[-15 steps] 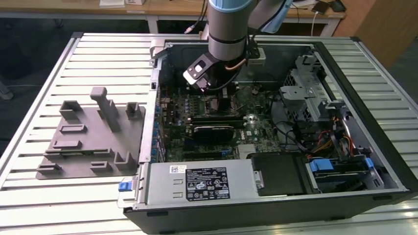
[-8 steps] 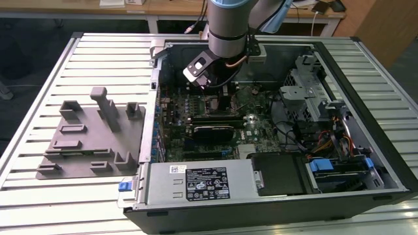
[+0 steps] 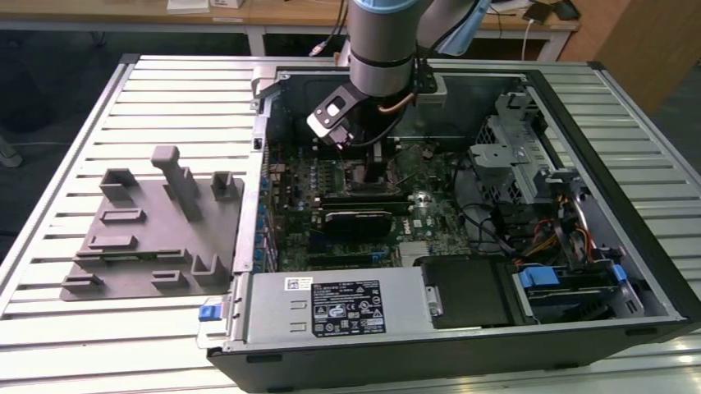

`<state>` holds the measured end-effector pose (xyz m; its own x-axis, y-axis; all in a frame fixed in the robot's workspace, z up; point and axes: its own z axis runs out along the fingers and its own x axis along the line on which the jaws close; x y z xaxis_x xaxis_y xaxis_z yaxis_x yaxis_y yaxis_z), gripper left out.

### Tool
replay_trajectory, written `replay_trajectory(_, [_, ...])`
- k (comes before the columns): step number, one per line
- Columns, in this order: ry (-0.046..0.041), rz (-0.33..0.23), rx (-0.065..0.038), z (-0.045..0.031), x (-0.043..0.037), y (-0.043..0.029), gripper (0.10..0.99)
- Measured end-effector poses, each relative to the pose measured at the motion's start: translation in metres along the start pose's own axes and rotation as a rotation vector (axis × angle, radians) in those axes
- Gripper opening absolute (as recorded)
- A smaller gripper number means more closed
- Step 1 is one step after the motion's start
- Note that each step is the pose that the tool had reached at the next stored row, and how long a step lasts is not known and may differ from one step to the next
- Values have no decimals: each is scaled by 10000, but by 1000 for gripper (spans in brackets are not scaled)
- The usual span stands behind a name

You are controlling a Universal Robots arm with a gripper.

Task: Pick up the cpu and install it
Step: 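Place the cpu into insertion slot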

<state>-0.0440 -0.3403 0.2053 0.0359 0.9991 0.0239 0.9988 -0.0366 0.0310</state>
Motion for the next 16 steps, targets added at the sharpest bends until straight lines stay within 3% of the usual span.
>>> replay_trajectory(3, [-1, 0, 0, -1, 0, 0, 357])
replay_trajectory(4, [0, 0, 0, -1, 0, 0, 357])
replay_trajectory(9, [0, 0, 0, -3, 0, 0, 125])
replay_trajectory(16, [0, 0, 0, -1, 0, 0, 106])
